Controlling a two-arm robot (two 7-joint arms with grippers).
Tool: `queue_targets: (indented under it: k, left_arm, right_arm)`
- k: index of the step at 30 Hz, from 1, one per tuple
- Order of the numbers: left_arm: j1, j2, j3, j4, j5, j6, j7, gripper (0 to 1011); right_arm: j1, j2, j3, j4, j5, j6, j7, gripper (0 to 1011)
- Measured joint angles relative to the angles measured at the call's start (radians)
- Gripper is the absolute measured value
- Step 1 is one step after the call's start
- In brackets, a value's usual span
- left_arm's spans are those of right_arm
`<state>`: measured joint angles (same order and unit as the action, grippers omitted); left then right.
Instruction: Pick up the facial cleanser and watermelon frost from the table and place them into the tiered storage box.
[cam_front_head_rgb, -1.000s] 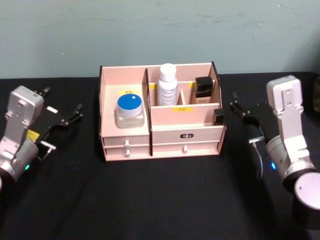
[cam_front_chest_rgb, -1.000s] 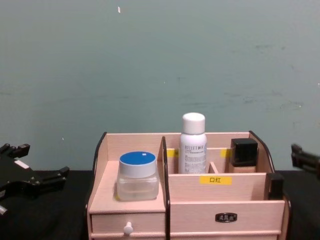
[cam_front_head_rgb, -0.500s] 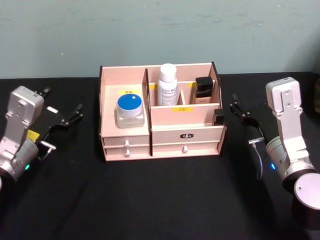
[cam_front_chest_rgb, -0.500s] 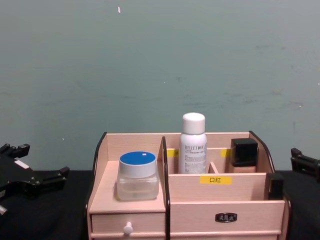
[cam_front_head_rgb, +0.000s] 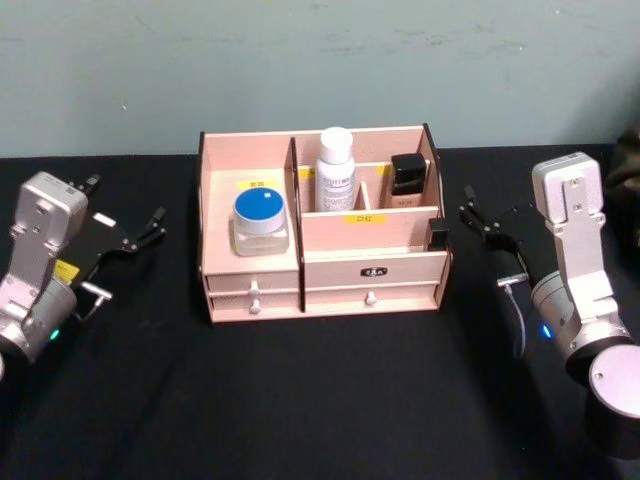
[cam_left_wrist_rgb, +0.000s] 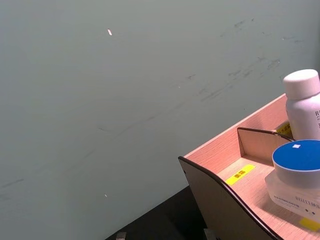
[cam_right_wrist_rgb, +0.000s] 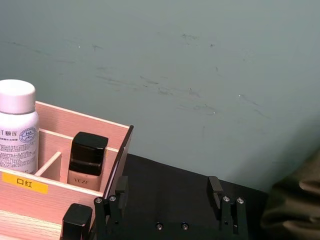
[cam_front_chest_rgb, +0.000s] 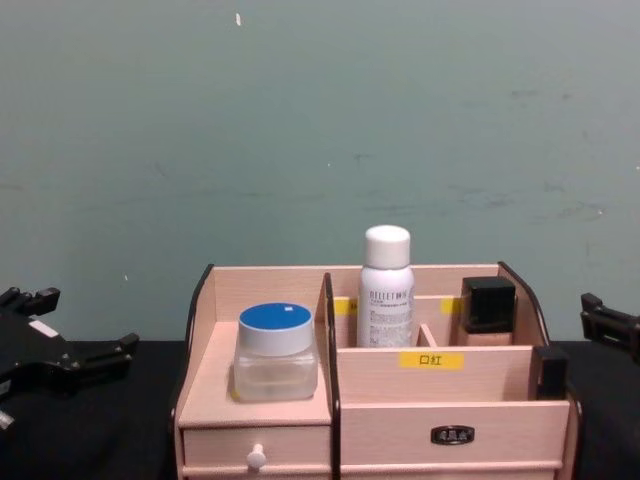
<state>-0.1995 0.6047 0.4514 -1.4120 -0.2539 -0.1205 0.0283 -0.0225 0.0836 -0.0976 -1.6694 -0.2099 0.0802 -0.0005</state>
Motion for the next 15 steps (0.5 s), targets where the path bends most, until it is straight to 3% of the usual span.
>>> queue_targets:
  k: [15]
  left_arm:
    - [0.0, 0.0, 0.0, 0.0, 0.0, 0.0, 0.0, 1001]
  right_arm:
    - [0.0, 0.001, 0.0, -0.001, 0.002, 0.0, 0.0, 1002]
